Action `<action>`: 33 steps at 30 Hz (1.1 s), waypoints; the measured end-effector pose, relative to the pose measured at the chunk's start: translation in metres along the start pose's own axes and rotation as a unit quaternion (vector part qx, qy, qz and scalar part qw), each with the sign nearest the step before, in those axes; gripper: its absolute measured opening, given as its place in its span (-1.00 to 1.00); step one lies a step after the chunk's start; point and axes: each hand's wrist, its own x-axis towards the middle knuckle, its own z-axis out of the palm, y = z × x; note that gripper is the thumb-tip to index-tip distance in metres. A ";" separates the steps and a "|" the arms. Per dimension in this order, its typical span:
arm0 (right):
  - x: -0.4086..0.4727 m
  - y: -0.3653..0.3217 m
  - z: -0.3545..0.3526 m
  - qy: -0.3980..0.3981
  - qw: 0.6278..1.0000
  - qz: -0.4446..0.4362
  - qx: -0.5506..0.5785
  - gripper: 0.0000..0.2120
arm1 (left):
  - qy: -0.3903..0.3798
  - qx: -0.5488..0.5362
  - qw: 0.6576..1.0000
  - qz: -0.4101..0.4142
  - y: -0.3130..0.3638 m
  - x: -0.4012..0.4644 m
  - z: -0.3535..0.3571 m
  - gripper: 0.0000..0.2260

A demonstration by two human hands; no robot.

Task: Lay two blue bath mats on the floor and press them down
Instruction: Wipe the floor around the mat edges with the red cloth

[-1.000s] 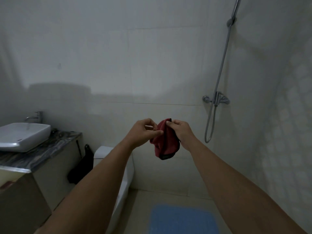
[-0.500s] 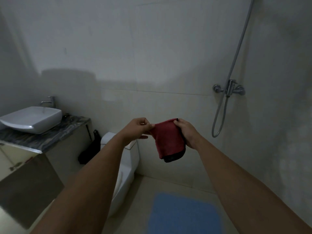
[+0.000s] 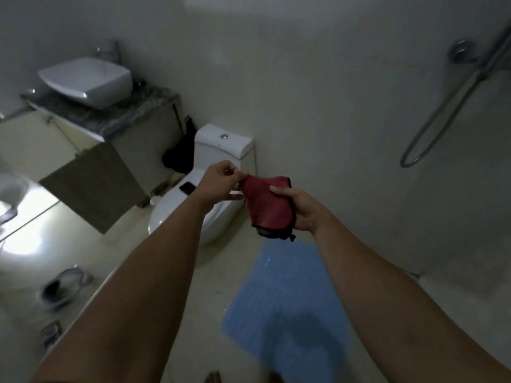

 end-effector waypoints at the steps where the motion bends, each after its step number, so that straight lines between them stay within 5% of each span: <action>1: 0.010 0.020 -0.001 0.007 1.000 0.024 -0.002 -0.57 | 0.018 0.007 1.000 -0.025 -0.025 -0.003 -0.005 -0.80; 6: 0.061 0.117 -0.007 0.072 0.987 0.138 0.029 -0.59 | 0.116 0.083 0.982 -0.126 -0.157 -0.019 -0.033 -0.89; 12: 0.155 0.309 -0.059 0.147 0.950 0.263 0.084 -0.54 | 0.063 0.212 0.936 -0.273 -0.398 -0.053 -0.038 -0.95; 18: 0.270 0.566 -0.148 0.209 0.906 0.347 0.123 -0.48 | -0.030 0.316 0.882 -0.349 -0.669 -0.034 0.007 -0.57; 21: 0.380 0.644 -0.215 0.294 0.905 0.308 0.023 -0.51 | -0.028 0.351 0.873 -0.338 -0.802 0.009 0.017 -0.50; 25: 0.561 0.635 -0.273 0.297 0.899 0.118 -0.300 -0.58 | 0.009 0.402 0.870 -0.284 -0.945 0.075 0.016 -0.46; 28: 0.674 0.621 -0.285 0.220 0.795 -0.010 -0.565 -0.54 | 0.035 0.449 0.851 -0.269 -1.029 0.092 0.016 -0.47; 33: 0.773 0.701 -0.255 0.104 0.680 -0.005 -0.726 -0.43 | 0.131 0.486 0.849 -0.163 -1.103 0.092 0.007 -0.53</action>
